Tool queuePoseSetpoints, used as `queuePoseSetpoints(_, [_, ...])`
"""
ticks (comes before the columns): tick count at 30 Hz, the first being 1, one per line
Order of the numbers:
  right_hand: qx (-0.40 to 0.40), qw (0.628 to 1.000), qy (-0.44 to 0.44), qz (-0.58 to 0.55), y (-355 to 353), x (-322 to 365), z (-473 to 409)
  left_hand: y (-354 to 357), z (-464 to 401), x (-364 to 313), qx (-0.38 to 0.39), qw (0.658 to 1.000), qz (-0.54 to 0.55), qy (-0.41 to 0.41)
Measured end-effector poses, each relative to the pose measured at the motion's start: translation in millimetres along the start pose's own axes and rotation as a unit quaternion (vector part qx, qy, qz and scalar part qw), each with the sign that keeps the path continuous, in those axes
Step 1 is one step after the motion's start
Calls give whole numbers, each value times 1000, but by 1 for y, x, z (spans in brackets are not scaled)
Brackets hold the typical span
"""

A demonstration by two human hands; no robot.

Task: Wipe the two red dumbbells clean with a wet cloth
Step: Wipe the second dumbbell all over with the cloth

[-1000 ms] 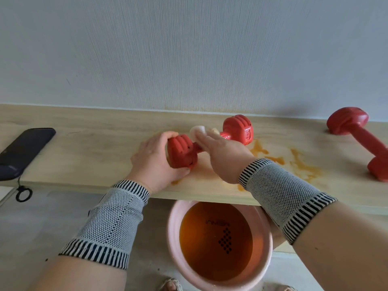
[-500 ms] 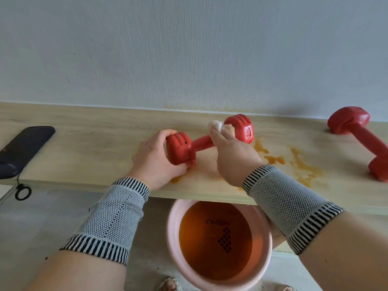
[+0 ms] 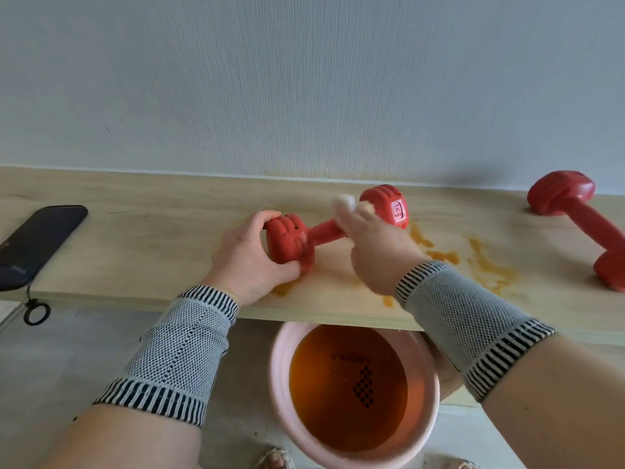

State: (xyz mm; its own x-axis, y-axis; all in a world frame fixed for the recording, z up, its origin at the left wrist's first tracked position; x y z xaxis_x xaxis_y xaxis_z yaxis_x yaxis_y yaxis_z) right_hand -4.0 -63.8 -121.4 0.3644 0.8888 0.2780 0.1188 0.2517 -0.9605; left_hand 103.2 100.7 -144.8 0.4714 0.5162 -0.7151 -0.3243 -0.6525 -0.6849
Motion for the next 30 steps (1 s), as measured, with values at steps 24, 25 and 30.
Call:
queuePoseSetpoints(24, [-10, 998, 56, 32, 0, 1, 16, -2, 6, 10, 19, 999, -42, -4])
queuePoseSetpoints(25, [0, 999, 21, 24, 1, 7, 18, -2, 5, 10, 19, 999, -43, -4])
queuePoseSetpoints(30, [14, 997, -69, 18, 9, 8, 11, -9, 3, 8, 58, 997, -9, -44])
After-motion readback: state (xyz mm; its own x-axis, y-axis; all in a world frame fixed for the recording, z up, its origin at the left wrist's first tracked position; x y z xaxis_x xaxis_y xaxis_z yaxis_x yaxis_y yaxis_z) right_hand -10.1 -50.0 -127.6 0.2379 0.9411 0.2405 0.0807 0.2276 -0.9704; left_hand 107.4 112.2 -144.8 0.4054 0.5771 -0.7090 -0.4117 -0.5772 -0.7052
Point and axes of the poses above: each hand's wrist, its own z-axis away from the middle knuckle, its own y-axis out of the palm, x = y × z, the point moved 1 cm from there along -z, towards the middle knuckle, and after that the axes turned 1 degree about -x, right-handed, at the moved point
